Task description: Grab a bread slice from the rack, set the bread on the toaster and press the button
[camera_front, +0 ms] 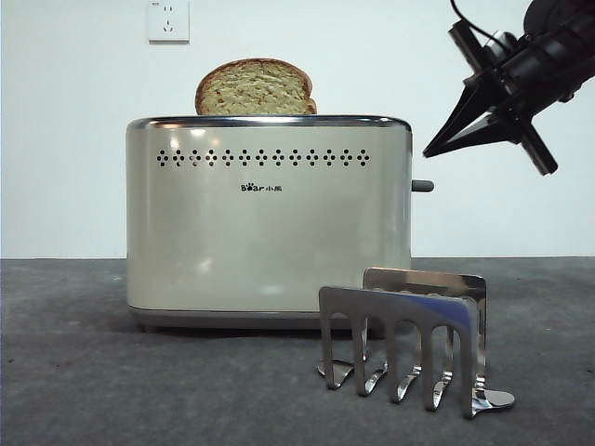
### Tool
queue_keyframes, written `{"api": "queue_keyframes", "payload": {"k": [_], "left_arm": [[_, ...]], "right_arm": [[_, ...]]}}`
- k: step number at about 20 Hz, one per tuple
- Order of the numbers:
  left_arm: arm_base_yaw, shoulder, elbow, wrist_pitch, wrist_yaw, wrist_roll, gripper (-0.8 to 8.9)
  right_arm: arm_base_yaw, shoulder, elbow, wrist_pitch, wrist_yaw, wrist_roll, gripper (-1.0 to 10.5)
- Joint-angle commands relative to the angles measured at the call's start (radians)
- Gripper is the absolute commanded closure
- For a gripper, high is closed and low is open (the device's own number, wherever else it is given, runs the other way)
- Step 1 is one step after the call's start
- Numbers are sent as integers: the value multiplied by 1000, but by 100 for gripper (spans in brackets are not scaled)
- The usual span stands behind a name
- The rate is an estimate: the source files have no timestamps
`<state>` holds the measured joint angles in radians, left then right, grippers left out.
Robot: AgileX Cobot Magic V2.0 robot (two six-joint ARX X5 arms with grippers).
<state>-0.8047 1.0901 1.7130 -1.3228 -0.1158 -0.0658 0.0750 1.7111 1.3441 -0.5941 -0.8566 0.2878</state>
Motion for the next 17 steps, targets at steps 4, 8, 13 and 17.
{"api": "queue_keyframes", "payload": {"k": [4, 8, 13, 17], "left_arm": [[3, -2, -5, 4, 3, -12, 818], [3, -1, -5, 4, 3, -12, 818], [3, -1, -5, 4, 2, -12, 818], [3, 6, -5, 4, -16, -8, 818]], "right_arm": [[26, 34, -12, 2, 23, -30, 948], [29, 67, -13, -16, 49, -30, 949], [30, 103, -14, -34, 45, -40, 949], [29, 104, -14, -67, 50, -66, 950]]}}
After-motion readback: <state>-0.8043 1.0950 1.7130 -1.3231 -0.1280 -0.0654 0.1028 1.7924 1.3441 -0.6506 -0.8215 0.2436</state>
